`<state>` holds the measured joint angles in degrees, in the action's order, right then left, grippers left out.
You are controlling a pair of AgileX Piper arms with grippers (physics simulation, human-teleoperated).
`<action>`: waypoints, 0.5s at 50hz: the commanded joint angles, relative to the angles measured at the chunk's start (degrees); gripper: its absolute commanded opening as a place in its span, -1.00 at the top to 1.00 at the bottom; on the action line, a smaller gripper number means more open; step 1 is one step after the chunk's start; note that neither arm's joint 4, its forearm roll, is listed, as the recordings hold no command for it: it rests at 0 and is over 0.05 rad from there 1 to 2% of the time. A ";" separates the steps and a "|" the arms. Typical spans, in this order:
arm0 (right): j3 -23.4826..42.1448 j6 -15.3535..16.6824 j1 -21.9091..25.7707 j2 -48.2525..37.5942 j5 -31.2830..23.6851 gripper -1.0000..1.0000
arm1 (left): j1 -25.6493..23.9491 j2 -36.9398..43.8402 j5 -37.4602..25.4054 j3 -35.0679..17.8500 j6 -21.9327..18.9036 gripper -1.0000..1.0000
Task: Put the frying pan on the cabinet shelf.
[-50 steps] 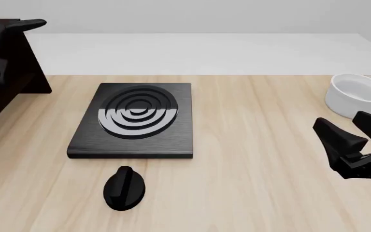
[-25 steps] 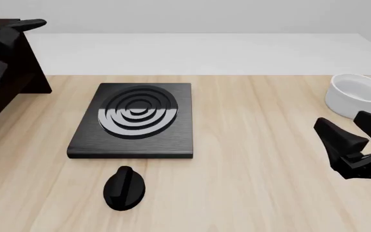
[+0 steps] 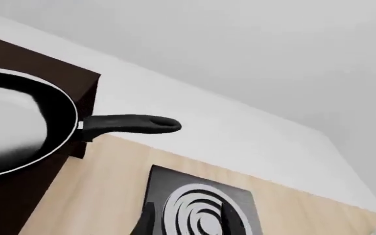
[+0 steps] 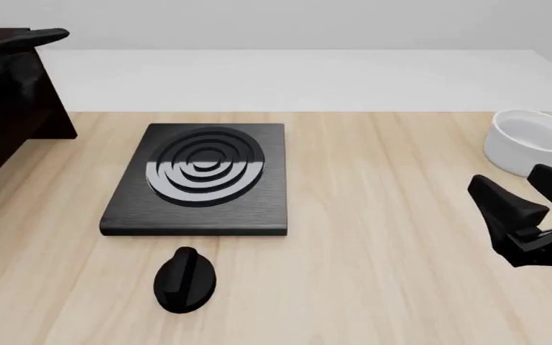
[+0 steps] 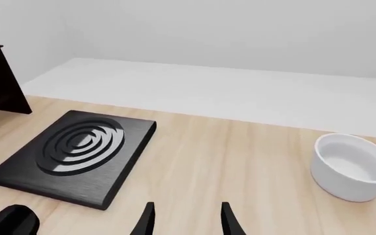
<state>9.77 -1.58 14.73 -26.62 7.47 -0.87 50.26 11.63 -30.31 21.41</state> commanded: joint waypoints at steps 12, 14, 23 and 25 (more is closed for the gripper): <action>0.07 0.83 0.48 -0.31 0.17 -1.00 | 0.93 -8.57 4.15 12.06 -20.68 -1.00; 0.05 0.76 0.35 -0.13 0.10 -1.00 | 1.39 -9.51 4.42 13.09 -18.87 -1.00; 0.04 0.53 0.24 -0.12 0.07 -1.00 | 3.17 -18.99 5.71 21.34 -19.62 -1.00; 0.03 0.45 0.20 -0.12 0.06 -1.00 | 3.54 -21.54 5.14 23.03 -20.40 -1.00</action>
<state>9.81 -1.05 14.97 -26.77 7.55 1.28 37.52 16.56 -14.66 3.76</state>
